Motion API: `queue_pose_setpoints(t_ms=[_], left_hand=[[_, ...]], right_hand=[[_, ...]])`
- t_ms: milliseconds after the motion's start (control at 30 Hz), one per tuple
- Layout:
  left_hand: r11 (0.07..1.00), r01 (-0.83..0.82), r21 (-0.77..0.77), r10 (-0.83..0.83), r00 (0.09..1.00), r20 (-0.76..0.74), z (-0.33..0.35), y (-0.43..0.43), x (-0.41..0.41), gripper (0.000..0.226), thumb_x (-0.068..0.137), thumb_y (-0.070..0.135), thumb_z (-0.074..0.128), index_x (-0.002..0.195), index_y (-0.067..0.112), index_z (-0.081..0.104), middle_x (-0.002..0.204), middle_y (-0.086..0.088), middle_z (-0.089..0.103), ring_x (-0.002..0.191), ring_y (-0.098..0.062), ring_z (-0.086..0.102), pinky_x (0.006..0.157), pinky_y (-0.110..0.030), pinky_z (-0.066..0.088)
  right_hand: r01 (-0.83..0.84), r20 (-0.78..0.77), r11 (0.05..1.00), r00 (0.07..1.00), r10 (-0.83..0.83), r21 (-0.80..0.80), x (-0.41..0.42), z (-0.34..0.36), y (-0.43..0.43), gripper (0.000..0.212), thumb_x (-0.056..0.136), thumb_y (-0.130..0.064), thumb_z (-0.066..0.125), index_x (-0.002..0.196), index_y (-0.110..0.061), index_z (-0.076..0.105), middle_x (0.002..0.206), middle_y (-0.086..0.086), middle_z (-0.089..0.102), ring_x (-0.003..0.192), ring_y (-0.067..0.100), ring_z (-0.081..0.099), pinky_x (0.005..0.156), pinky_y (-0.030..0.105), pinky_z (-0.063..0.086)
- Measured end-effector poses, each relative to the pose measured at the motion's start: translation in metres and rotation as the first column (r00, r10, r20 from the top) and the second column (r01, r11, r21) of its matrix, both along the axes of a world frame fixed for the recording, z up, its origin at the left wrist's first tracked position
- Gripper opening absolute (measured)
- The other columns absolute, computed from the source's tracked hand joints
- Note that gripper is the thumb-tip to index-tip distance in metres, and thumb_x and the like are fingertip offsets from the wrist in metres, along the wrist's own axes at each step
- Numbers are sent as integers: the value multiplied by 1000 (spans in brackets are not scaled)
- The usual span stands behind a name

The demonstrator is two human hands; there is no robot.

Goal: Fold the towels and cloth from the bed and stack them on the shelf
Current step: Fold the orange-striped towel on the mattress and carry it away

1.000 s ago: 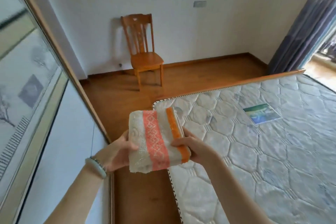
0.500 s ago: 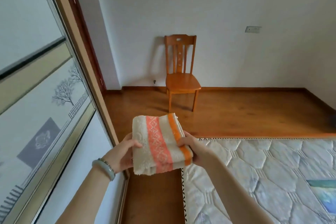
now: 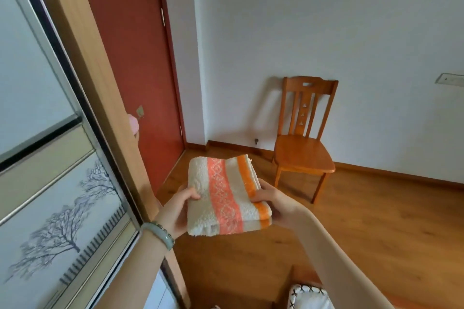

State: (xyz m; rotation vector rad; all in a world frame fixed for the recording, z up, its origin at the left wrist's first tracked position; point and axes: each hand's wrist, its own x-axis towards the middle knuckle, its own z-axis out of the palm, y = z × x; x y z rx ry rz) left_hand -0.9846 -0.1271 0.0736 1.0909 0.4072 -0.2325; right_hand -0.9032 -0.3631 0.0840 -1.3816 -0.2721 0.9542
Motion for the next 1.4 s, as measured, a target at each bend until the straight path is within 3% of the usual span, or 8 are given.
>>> queue_pose_setpoints(t_ms=[200,333,500,700,933,1100,1233,1400], left_hand=[[978,-208,17,207,978,40,13,44,127,21,78,13,57,98,9,54,78,-8,55,69,-23,57,60,-33,49],[941,-337,19,336,940,62,31,74,186,31,64,20,61,92,10,51,74,-6,51,65,-21,53,60,-32,44],[844,-536,-13,532,834,147,30,107,227,52,68,16,59,119,13,53,95,-11,59,86,-29,62,61,-37,53],[634,-774,-14,754,613,237,26,150,273,61,66,12,58,125,25,55,114,-15,63,100,-33,63,72,-44,56],[337,-941,16,922,333,196,46,172,323,67,63,9,58,126,29,53,117,-14,65,108,-34,63,86,-54,54],[199,-970,138,961,221,165,66,189,324,74,56,15,63,129,19,49,115,-17,64,100,-32,64,71,-41,56],[26,-989,149,975,57,213,78,212,315,59,56,11,61,115,6,56,89,-12,63,74,-20,66,54,-31,51],[-148,-989,-15,961,-147,233,80,259,299,64,59,7,60,122,11,50,107,-21,64,95,-38,64,75,-52,56]], right_hand=[[-71,17,998,997,71,4,155,1,64,77,67,-24,75,136,-28,41,136,17,49,121,37,53,102,55,43],[-202,48,979,979,200,39,231,20,111,64,75,-20,65,134,-27,42,134,17,51,120,38,53,103,54,42],[-372,49,927,928,370,49,306,30,176,53,79,-14,55,128,-32,47,121,8,63,108,29,64,89,40,53],[-628,38,776,778,627,46,401,18,276,63,78,-16,60,136,-26,40,133,15,55,118,35,57,103,51,44],[-780,-47,624,623,781,34,477,43,377,42,73,-3,53,115,-7,57,90,10,74,80,24,71,70,32,57],[-899,-10,433,433,901,67,484,49,446,61,66,-8,56,126,-19,54,116,12,66,103,30,66,83,42,56],[-950,28,286,292,956,126,466,50,504,61,68,-6,54,127,-22,54,125,16,61,111,35,59,97,48,46],[-976,38,133,142,989,171,435,54,585,58,73,-4,50,130,-16,52,117,17,60,107,35,56,93,43,47]])
